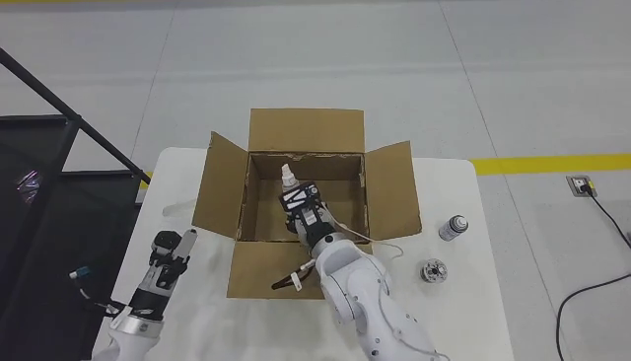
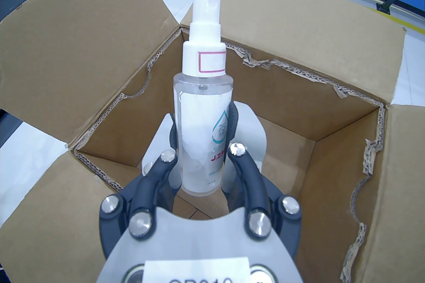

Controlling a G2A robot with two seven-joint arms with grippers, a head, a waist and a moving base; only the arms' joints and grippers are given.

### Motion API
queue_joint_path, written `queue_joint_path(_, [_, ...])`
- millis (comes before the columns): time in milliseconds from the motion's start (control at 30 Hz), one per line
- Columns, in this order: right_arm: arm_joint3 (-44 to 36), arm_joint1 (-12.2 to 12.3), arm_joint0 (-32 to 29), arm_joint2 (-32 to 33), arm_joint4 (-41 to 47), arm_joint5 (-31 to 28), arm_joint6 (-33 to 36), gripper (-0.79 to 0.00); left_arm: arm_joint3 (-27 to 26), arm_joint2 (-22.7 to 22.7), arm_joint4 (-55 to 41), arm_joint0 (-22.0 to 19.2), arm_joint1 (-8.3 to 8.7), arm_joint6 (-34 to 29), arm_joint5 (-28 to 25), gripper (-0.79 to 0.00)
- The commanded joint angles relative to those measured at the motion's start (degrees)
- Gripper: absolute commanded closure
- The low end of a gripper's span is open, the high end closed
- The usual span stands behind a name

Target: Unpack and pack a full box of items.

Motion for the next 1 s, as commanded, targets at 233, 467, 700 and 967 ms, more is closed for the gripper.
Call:
queue_joint_path(233, [-13.1,2.2,-11.7,3.3,1.6,-13.7,-14.4,0.000,-0.9,-2.5,-1.4,3.4,-0.12,3.3,-3.5,-0.785])
queue_joint_path(467, [-28.8,6.4,-34.7,16.3,0.4,-29.6,-37.4,0.000,-0.9,-2.5,-1.4,3.4,-0.12,3.3,-3.5,-0.785])
queue_joint_path(700, [-30.9,8.5,-48.1,30.8,7.9,-35.7,-56.4,0.000,-0.9,-2.5,-1.4,3.4,-0.12,3.3,-3.5,-0.785])
queue_joint_path(967, [-20.7,9.5,-46.0,39.7,21.7,-36.2,-58.3,0.000,-0.9,-2.5,-1.4,3.4,-0.12,3.3,-3.5,-0.785])
